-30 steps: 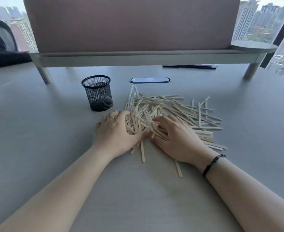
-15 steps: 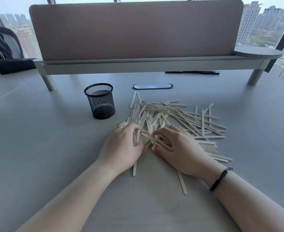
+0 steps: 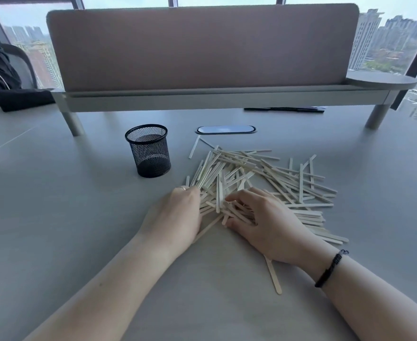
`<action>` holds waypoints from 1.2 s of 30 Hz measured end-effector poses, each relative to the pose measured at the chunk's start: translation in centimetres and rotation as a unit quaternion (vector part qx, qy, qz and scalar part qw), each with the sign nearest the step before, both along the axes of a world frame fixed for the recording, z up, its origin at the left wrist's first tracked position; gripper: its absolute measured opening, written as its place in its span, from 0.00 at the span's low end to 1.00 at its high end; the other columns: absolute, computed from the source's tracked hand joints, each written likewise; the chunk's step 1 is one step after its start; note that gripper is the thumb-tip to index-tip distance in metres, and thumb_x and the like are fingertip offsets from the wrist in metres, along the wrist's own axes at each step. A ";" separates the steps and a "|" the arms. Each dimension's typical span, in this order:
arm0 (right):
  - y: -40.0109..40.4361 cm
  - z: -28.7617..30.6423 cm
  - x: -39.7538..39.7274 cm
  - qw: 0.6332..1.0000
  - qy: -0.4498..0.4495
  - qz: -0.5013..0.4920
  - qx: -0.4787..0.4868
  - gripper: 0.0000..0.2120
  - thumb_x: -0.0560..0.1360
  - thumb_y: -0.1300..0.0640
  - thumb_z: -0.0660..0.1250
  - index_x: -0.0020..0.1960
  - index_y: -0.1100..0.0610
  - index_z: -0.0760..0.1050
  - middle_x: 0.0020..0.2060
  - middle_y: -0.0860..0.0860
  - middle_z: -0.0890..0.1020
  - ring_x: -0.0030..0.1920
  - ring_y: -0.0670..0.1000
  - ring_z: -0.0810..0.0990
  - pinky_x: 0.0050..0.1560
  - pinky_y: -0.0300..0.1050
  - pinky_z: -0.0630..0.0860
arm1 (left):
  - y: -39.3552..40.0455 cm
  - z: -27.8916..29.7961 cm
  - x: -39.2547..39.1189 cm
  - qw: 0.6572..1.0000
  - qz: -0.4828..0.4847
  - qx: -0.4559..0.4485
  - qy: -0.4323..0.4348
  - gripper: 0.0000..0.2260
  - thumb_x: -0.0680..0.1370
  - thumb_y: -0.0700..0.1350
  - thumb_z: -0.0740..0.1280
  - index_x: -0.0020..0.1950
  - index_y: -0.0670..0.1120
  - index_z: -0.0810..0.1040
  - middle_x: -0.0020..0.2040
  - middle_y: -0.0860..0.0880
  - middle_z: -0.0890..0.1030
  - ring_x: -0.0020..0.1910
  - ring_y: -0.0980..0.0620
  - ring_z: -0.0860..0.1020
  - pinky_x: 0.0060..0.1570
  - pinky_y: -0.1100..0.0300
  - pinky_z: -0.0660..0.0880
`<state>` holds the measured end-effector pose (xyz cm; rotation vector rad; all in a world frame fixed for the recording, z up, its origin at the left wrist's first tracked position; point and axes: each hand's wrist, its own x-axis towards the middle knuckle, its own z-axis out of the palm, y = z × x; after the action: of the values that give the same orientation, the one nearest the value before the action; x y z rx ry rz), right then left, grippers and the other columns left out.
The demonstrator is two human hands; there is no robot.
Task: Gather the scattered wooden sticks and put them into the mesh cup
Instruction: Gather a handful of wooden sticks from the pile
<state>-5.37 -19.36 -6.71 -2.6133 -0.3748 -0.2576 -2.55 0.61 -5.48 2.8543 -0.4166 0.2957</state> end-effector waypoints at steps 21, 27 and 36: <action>0.5 -0.2 0.1 1.000 -0.001 0.013 -0.013 0.23 0.74 0.37 0.64 0.68 0.38 0.70 0.55 0.40 0.75 0.61 0.46 0.72 0.62 0.44 0.70 | -0.4 0.4 0.2 0.994 0.031 0.096 -0.047 0.13 0.77 0.33 0.58 0.57 0.45 0.74 0.54 0.45 0.80 0.54 0.42 0.78 0.41 0.53 0.69; 0.4 -0.1 0.1 1.000 0.003 0.010 0.004 0.23 0.74 0.38 0.66 0.67 0.38 0.71 0.57 0.39 0.75 0.61 0.46 0.73 0.61 0.43 0.70 | 0.0 0.9 0.1 0.993 0.041 0.093 -0.062 0.12 0.77 0.36 0.60 0.57 0.49 0.74 0.52 0.48 0.80 0.52 0.43 0.80 0.39 0.54 0.66; 0.5 0.2 -0.1 1.000 0.018 0.005 0.013 0.22 0.74 0.40 0.69 0.67 0.38 0.71 0.57 0.38 0.74 0.61 0.44 0.73 0.60 0.41 0.70 | 1.1 1.6 -0.2 0.995 0.043 0.019 -0.092 0.19 0.77 0.38 0.57 0.65 0.49 0.74 0.57 0.47 0.77 0.49 0.39 0.80 0.39 0.53 0.67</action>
<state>-5.52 -18.85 -6.46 -2.5868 -0.3706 -0.2100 -2.74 1.67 -3.83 2.8974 -0.3377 0.5768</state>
